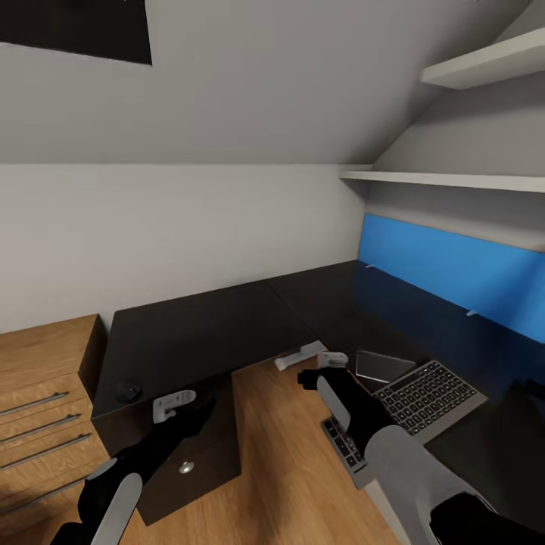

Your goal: In the bedroom, organize the workspace by keeping the computer under the desk, ensuring the monitor is on the desk, placing the keyboard on the desk next to the monitor, placing the mouse on the desk next to the keyboard, moving the folder from the swivel chair onto the desk next to the mouse, stacking the notebook on top of the folder with the pen on top of the notebook, and positioning the swivel chair next to the desk.

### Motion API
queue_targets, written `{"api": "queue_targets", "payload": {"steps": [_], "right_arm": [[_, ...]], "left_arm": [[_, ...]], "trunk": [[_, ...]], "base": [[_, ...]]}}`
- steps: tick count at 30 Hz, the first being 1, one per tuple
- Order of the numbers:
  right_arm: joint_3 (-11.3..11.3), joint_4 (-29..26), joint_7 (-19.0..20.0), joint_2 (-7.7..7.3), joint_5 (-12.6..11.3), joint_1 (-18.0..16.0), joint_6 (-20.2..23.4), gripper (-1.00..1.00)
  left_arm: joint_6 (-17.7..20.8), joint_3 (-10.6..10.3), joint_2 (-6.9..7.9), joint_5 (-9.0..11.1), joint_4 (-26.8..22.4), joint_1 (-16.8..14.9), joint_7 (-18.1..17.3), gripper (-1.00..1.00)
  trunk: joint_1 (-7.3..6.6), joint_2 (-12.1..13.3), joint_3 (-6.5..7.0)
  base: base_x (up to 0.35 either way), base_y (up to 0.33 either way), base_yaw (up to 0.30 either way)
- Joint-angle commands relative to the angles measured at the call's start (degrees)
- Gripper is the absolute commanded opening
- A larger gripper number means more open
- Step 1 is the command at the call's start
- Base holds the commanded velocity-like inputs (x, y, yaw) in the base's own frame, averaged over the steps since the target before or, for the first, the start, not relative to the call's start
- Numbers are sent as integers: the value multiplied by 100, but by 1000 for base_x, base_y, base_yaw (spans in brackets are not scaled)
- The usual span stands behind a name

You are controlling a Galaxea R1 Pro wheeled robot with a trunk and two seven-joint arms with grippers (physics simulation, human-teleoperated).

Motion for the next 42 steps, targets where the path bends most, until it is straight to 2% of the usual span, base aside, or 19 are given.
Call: {"api": "queue_targets", "payload": {"steps": [1, 4, 10, 13, 17, 23, 26, 42], "right_arm": [[27, -75, -55, -6, -60, -2, 13, 100], [27, -333, -68, -18, -59, 52, 15, 100], [28, -1584, -246, -149, -58, 692, 31, 100], [28, -2054, -332, -211, -58, 937, 38, 100], [28, -2419, -381, -256, -58, 1143, 42, 100], [31, -2546, -398, -269, -64, 1215, 51, 100], [37, -2553, -397, -263, -80, 1222, 52, 100], [56, -2695, -395, -232, -116, 1227, 43, 100]], "left_arm": [[21, -7, 4, 55, -4, -4, 37, 100], [21, -8, 4, 55, 25, -4, 41, 100], [2, -8, -2, 52, 119, -4, 47, 100], [-2, -8, -3, 50, 146, -4, 47, 100], [-11, -6, -4, 55, 179, -4, 50, 100], [-14, -12, -5, 53, 214, -4, 48, 100], [-12, -16, -5, 48, 464, -4, 46, 100], [-29, -17, -4, 48, 914, -4, 31, 100]], "trunk": [[-23, 38, 12], [-89, 158, 66], [-220, 399, 174], [-286, 519, 228], [-374, 680, 299], [-506, 921, 407], [-572, 1041, 461], [-572, 1041, 461]], "base": [[0, 0, 0], [0, 0, 0], [0, 0, 0], [0, 0, 0], [0, 0, 0], [0, 0, 0], [0, 0, 0], [0, 0, 0]]}}
